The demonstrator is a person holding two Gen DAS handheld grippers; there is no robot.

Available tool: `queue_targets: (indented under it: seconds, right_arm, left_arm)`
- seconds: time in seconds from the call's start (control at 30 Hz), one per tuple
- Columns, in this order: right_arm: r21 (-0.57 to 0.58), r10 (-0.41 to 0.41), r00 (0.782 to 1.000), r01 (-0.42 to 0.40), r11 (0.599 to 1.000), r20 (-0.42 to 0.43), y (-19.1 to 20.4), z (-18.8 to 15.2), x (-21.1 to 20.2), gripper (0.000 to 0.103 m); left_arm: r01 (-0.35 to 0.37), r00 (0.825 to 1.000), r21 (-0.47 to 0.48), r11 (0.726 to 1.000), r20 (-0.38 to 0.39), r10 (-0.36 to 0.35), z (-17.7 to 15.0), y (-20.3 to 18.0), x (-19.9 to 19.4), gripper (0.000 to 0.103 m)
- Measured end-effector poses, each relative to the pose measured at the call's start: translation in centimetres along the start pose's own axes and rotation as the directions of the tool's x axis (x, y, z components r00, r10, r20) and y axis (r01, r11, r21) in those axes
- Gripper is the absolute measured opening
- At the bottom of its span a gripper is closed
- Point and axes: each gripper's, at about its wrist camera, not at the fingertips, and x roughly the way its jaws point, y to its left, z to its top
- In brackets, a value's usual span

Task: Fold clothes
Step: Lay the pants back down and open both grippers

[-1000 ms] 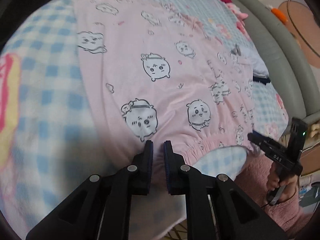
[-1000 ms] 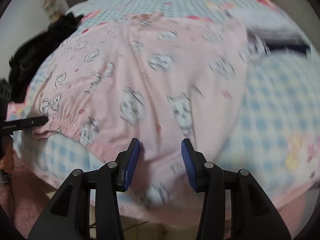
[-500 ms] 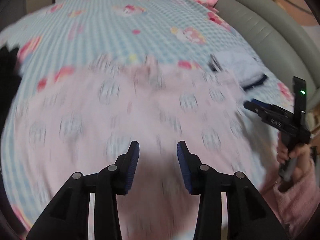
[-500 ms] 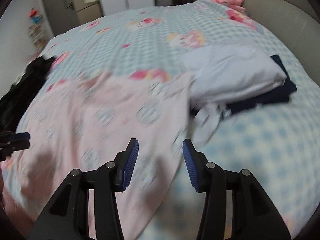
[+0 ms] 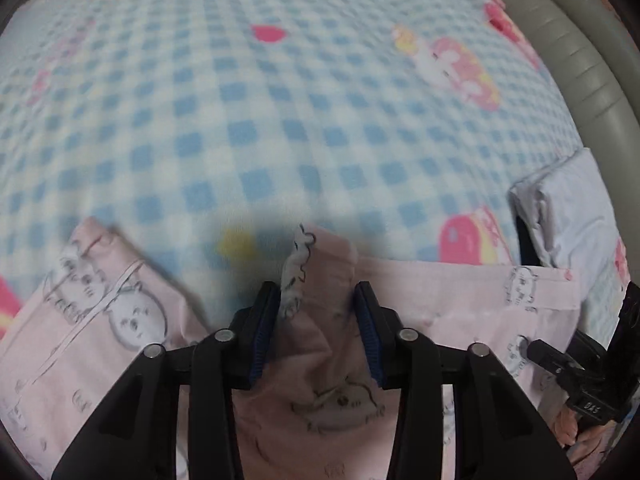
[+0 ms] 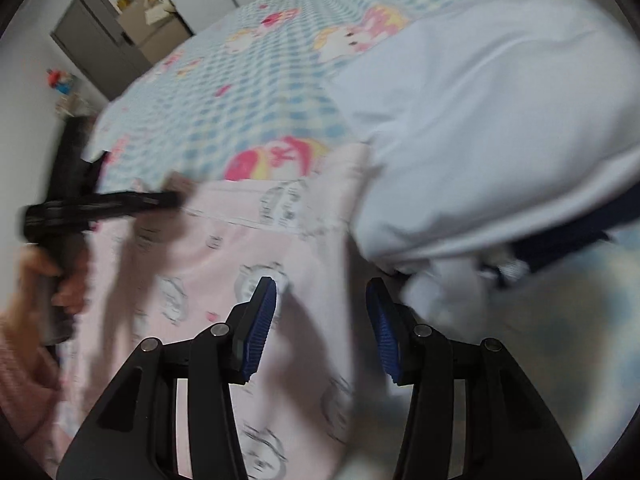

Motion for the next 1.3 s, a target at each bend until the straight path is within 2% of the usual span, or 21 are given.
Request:
queue_targets:
  seconds: [0.03, 0.07, 0.1, 0.2, 0.27, 0.33, 0.37, 0.43, 0.57, 0.6, 0.67, 0.77, 0.83, 0.93, 1.07, 1.13, 1.17, 1.3]
  right_arm:
    - [-0.003, -0.008, 1.000, 0.008, 1.000, 0.008, 0.1, 0.1, 0.1, 0.021]
    - [-0.017, -0.033, 0.999, 0.034, 0.999, 0.026, 0.4, 0.2, 0.2, 0.006]
    - [-0.031, -0.055, 0.997, 0.057, 0.998, 0.057, 0.7, 0.3, -0.2, 0.004]
    - [-0.054, -0.094, 0.978, 0.106, 0.993, 0.184, 1.8, 0.2, -2.6, 0.002]
    - [-0.061, -0.118, 0.961, 0.138, 0.989, 0.250, 2.3, 0.2, -4.2, 0.002]
    - [-0.072, -0.177, 0.940, 0.206, 0.976, 0.293, 2.3, 0.2, -4.9, 0.002]
    - [-0.067, -0.189, 0.940, 0.215, 0.974, 0.283, 1.9, 0.3, -4.5, 0.002]
    - [-0.051, -0.201, 0.945, 0.221, 0.974, 0.257, 0.9, 0.3, -3.5, 0.002]
    - [-0.020, -0.170, 0.966, 0.177, 0.984, 0.196, -0.6, 0.2, -1.5, 0.003]
    - [-0.023, -0.167, 0.965, 0.175, 0.984, 0.203, -0.4, 0.1, -1.8, 0.006]
    - [-0.042, -0.167, 0.955, 0.182, 0.982, 0.245, 0.4, -0.2, -3.3, 0.011]
    - [-0.056, -0.182, 0.933, 0.208, 0.976, 0.309, 1.4, -1.3, -6.4, 0.031]
    - [-0.044, -0.183, 0.929, 0.208, 0.977, 0.323, 1.8, -2.3, -8.2, 0.031]
    - [-0.050, -0.147, 0.942, 0.169, 0.984, 0.301, 3.3, -5.3, -10.0, 0.031]
    - [-0.143, -0.024, 0.982, 0.051, 0.988, 0.189, 7.2, -10.1, -8.3, 0.031]
    - [-0.210, -0.030, 0.991, 0.057, 0.976, 0.131, 9.6, -12.3, -6.4, 0.031]
    - [-0.239, -0.030, 0.993, 0.057, 0.969, 0.117, 10.5, -13.1, -5.5, 0.031]
    - [-0.277, -0.116, 0.986, 0.146, 0.950, 0.123, 11.6, -14.0, -3.6, 0.031]
  left_arm:
    - [0.002, 1.000, 0.025, 1.000, 0.016, -0.003, 0.3, -0.4, -0.5, 0.013]
    - [0.004, 0.999, 0.051, 0.999, 0.032, -0.005, 0.5, -0.8, -1.0, 0.010]
    - [0.005, 0.999, 0.076, 0.997, 0.047, -0.009, 0.8, -1.3, -1.4, 0.009]
    - [0.007, 0.995, 0.152, 0.988, 0.093, -0.021, 1.6, -2.5, -2.9, 0.009]
    - [0.003, 0.994, 0.176, 0.984, 0.103, -0.021, 2.2, -3.0, -2.4, 0.009]
    - [-0.001, 0.994, 0.196, 0.981, 0.109, -0.020, 2.8, -3.4, -1.7, 0.009]
    - [-0.006, 0.996, 0.196, 0.981, 0.089, -0.012, 3.1, -3.3, -0.5, 0.010]
    - [-0.065, 0.998, 0.185, 0.981, 0.029, 0.061, 3.3, -2.8, 2.5, 0.015]
    - [-0.109, 0.994, 0.149, 0.983, 0.049, 0.103, 3.1, -2.9, 2.3, 0.019]
    - [-0.115, 0.991, 0.145, 0.983, 0.088, 0.102, 2.6, -3.1, 1.0, 0.021]
    - [-0.122, 0.978, 0.139, 0.983, 0.188, 0.095, 1.4, -3.4, -2.4, 0.041]
    - [-0.118, 0.959, 0.150, 0.982, 0.275, 0.073, -3.1, -4.4, -7.6, 0.046]
    - [-0.110, 0.957, 0.161, 0.981, 0.285, 0.060, -7.5, -4.8, -9.6, 0.046]
    - [-0.104, 0.960, 0.158, 0.982, 0.275, 0.057, -14.4, -5.0, -11.3, 0.046]
    - [-0.117, 0.962, 0.104, 0.988, 0.258, 0.087, -22.6, -5.0, -11.7, 0.046]
    - [-0.099, 0.968, 0.076, 0.992, 0.240, 0.078, -24.3, -5.1, -11.0, 0.046]
    - [-0.112, 0.967, 0.069, 0.991, 0.236, 0.093, -24.9, -5.3, -10.7, 0.046]
    - [-0.141, 0.958, 0.013, 0.990, 0.254, 0.133, -25.6, -5.5, -10.4, 0.046]
